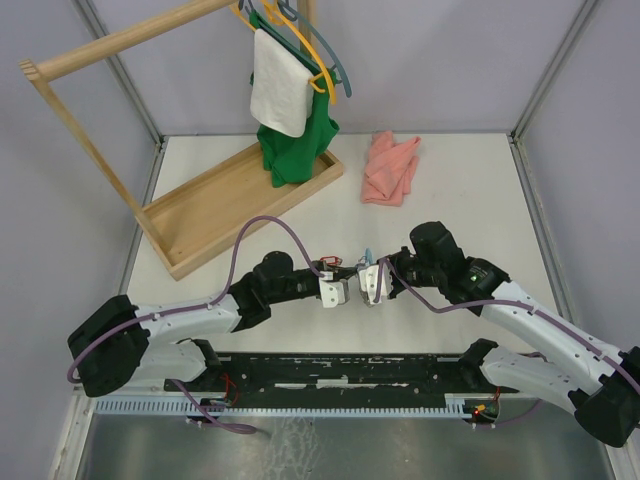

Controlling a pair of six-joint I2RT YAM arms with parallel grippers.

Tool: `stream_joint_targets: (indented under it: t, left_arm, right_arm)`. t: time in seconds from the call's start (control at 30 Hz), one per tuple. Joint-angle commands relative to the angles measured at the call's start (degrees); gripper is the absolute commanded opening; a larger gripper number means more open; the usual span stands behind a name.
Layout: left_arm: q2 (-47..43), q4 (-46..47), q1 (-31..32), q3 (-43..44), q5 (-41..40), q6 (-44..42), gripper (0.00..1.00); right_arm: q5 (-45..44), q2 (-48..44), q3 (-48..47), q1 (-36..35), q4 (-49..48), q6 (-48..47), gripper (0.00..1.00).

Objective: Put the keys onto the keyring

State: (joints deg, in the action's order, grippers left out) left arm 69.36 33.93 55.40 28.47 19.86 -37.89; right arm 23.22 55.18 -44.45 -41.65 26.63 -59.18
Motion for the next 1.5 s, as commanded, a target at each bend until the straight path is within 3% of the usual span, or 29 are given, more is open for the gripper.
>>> stream_joint_targets:
  t: [0.0,1.47]
  left_arm:
    - [0.29,1.96,0.26,2.39,0.97,-0.37,0.03]
    - [1.5,3.8,0.26,2.73,0.81,1.5,0.03]
  right_arm:
    - [-0.29,-1.03,-0.73,-0.39,-2.31,1.02,0.01]
    - [0.06,-0.77,-0.95,-0.77,-1.24,0.73,0.01]
